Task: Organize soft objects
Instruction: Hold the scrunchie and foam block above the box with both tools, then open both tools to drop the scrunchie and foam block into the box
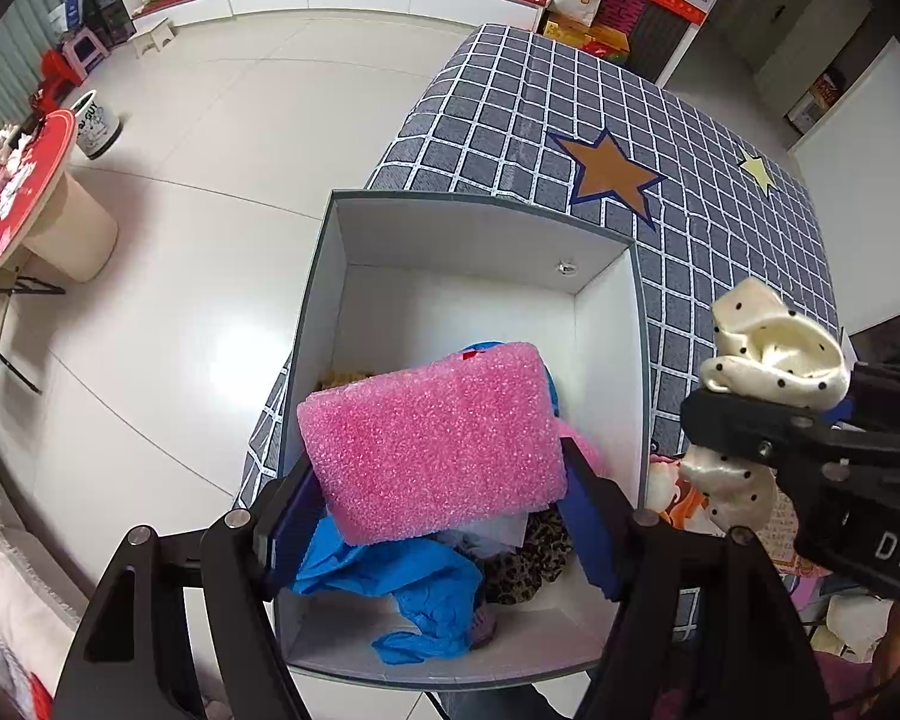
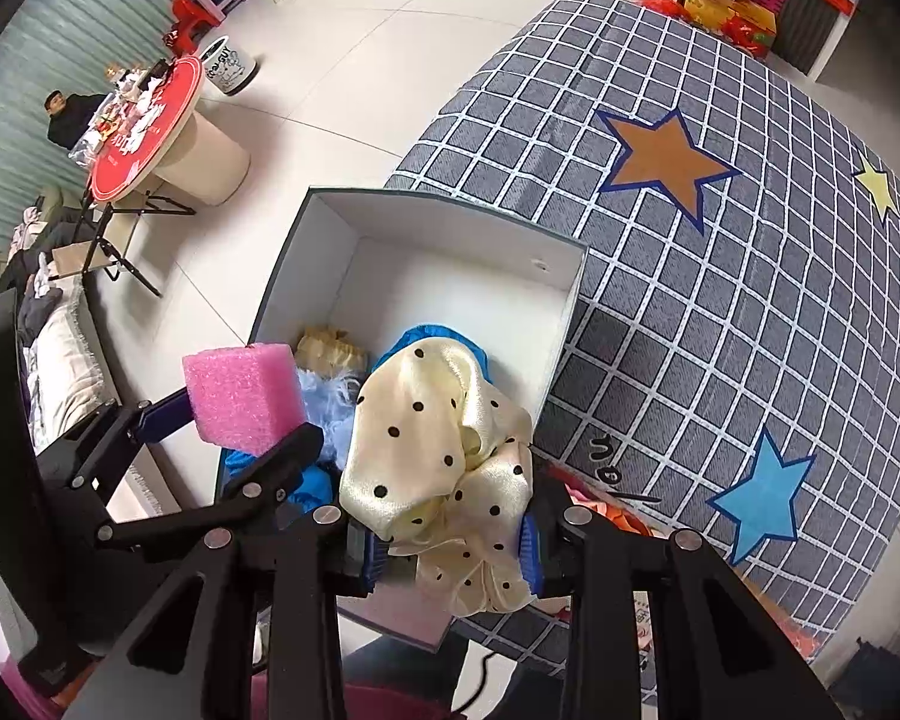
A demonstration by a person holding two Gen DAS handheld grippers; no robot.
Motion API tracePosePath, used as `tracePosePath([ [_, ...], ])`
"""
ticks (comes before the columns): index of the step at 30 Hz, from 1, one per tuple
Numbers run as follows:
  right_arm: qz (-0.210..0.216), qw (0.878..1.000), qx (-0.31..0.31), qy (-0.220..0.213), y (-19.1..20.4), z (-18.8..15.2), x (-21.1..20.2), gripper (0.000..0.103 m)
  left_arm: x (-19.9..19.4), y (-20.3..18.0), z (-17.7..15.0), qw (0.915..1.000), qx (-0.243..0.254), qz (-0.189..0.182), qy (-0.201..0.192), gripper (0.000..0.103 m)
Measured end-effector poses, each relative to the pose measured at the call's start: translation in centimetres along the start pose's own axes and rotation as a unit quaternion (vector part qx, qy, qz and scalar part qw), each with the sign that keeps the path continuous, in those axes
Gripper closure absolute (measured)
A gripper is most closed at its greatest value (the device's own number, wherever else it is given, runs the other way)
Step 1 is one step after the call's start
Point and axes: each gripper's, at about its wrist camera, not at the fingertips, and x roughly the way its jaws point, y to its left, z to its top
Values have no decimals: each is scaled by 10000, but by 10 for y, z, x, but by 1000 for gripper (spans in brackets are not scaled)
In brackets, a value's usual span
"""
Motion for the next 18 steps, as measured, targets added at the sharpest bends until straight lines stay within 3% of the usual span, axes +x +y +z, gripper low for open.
tracePosePath([
  [18, -41, 9999, -109, 125, 7, 15, 14, 68, 9, -1, 8, 10000, 33, 12, 59, 27],
])
